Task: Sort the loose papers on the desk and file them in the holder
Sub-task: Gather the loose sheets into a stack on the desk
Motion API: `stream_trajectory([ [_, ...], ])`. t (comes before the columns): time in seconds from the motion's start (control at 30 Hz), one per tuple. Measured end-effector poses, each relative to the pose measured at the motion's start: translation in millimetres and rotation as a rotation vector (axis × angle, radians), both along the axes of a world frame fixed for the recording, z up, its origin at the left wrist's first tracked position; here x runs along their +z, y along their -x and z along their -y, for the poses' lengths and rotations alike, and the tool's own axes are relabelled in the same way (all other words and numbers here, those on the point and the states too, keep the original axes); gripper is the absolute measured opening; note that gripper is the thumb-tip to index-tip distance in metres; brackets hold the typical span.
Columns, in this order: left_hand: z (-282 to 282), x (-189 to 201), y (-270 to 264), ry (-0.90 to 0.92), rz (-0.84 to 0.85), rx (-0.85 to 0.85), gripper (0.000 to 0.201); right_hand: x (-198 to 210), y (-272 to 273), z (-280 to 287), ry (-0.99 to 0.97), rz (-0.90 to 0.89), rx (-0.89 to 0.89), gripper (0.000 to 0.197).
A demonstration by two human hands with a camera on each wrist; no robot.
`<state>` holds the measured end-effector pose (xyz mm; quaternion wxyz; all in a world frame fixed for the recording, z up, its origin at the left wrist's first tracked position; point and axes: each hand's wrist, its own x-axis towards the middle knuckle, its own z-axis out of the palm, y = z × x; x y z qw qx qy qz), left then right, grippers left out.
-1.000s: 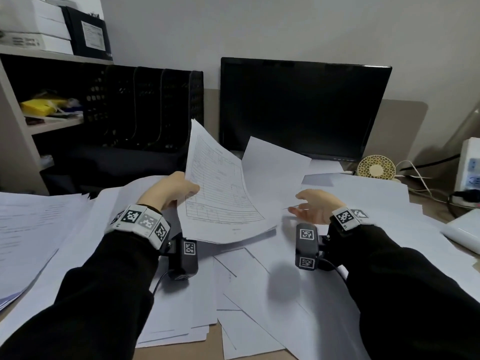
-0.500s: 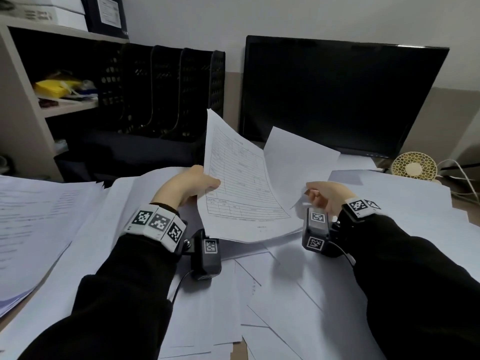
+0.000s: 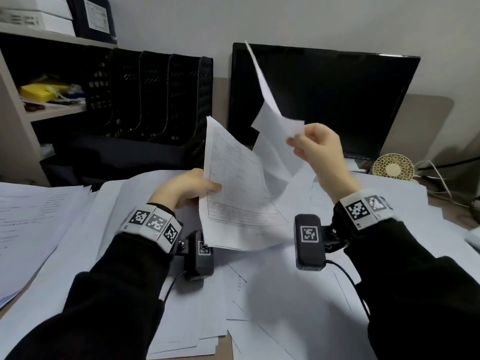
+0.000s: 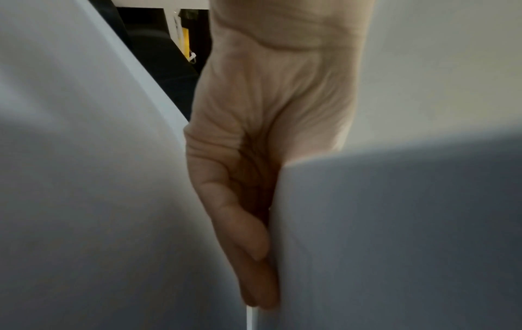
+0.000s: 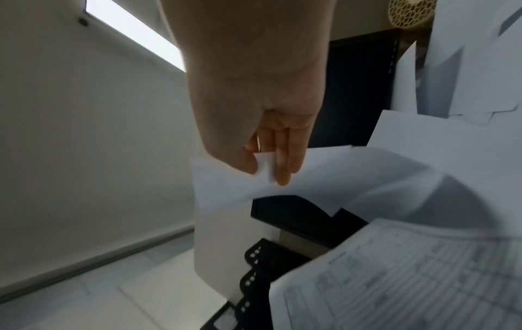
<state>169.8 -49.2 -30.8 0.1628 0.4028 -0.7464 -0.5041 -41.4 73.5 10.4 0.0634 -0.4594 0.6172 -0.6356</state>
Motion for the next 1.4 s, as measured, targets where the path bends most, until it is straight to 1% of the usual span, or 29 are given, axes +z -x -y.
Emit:
stream_trajectory([
  [0.07, -6, 2, 6, -0.016, 0.004, -0.020, 0.029, -6, -9, -5, -0.128, -0.143, 0.052, 0.009],
  [0.13, -11, 2, 10, -0.019, 0.012, -0.030, 0.027, -16, -15, -10, -0.350, -0.179, 0.189, 0.013],
  [0.2, -13, -1, 11, -0.029, 0.024, -0.048, 0.022, -26, -18, -13, -0.565, -0.151, 0.294, 0.013],
  [0.23, -14, -2, 10, -0.048, 0.025, -0.054, 0.019, -30, -19, -15, -0.636, -0.104, 0.320, 0.013],
  [0.3, -17, -1, 6, -0.063, 0.026, -0.044, 0.016, -36, -18, -20, -0.723, -0.052, 0.337, 0.019],
  [0.4, -17, 3, 1, -0.080, -0.021, 0.008, 0.024, -38, -16, -29, -0.793, -0.043, 0.364, 0.034],
  [0.47, -17, 8, -1, -0.116, -0.077, 0.114, 0.035, -37, -14, -33, -0.791, -0.061, 0.366, 0.034],
  [0.5, -17, 11, -2, -0.124, -0.109, 0.168, 0.047, -36, -15, -34, -0.772, -0.084, 0.356, 0.030],
  [0.57, -15, 18, -6, -0.101, -0.126, 0.216, 0.069, -33, -17, -35, -0.693, -0.139, 0.327, 0.019],
  [0.6, -14, 22, -10, -0.086, -0.129, 0.225, 0.074, -31, -18, -35, -0.644, -0.162, 0.313, 0.015],
  [0.63, -13, 26, -16, -0.074, -0.136, 0.233, 0.074, -30, -19, -35, -0.598, -0.175, 0.297, 0.012],
  [0.7, -8, 34, -32, -0.041, -0.128, 0.249, 0.065, -26, -23, -34, -0.513, -0.149, 0.274, 0.010],
  [0.77, -2, 40, -51, -0.008, -0.074, 0.291, 0.052, -23, -28, -33, -0.441, -0.088, 0.298, 0.010],
  [0.8, -1, 41, -62, 0.013, -0.033, 0.324, 0.050, -22, -33, -33, -0.416, -0.057, 0.328, 0.010],
  [0.87, 2, 41, -83, 0.035, 0.056, 0.388, 0.056, -22, -44, -31, -0.392, -0.006, 0.377, 0.011],
  [0.93, -1, 39, -95, -0.047, 0.096, 0.404, 0.066, -26, -54, -27, -0.389, 0.044, 0.391, 0.012],
  [0.97, -1, 34, -102, -0.111, 0.081, 0.417, 0.066, -28, -59, -26, -0.398, 0.072, 0.390, 0.013],
  [1.03, -1, 22, -112, -0.227, 0.006, 0.461, 0.052, -35, -69, -23, -0.449, 0.131, 0.386, 0.012],
  [1.07, 1, 14, -116, -0.265, -0.062, 0.497, 0.047, -38, -74, -23, -0.491, 0.155, 0.394, 0.013],
  [1.1, 2, 8, -120, -0.288, -0.103, 0.517, 0.046, -41, -79, -23, -0.539, 0.179, 0.409, 0.016],
  [1.2, 7, 0, -126, -0.370, -0.189, 0.446, 0.041, -47, -88, -22, -0.619, 0.268, 0.479, 0.023],
  [1.27, 3, 6, -126, -0.356, -0.146, 0.415, 0.035, -50, -92, -23, -0.620, 0.304, 0.507, 0.025],
  [1.3, 3, 9, -126, -0.318, -0.131, 0.426, 0.041, -50, -95, -24, -0.624, 0.306, 0.521, 0.025],
  [1.4, 4, 21, -129, -0.125, -0.094, 0.477, 0.085, -50, -108, -25, -0.650, 0.282, 0.590, 0.028],
])
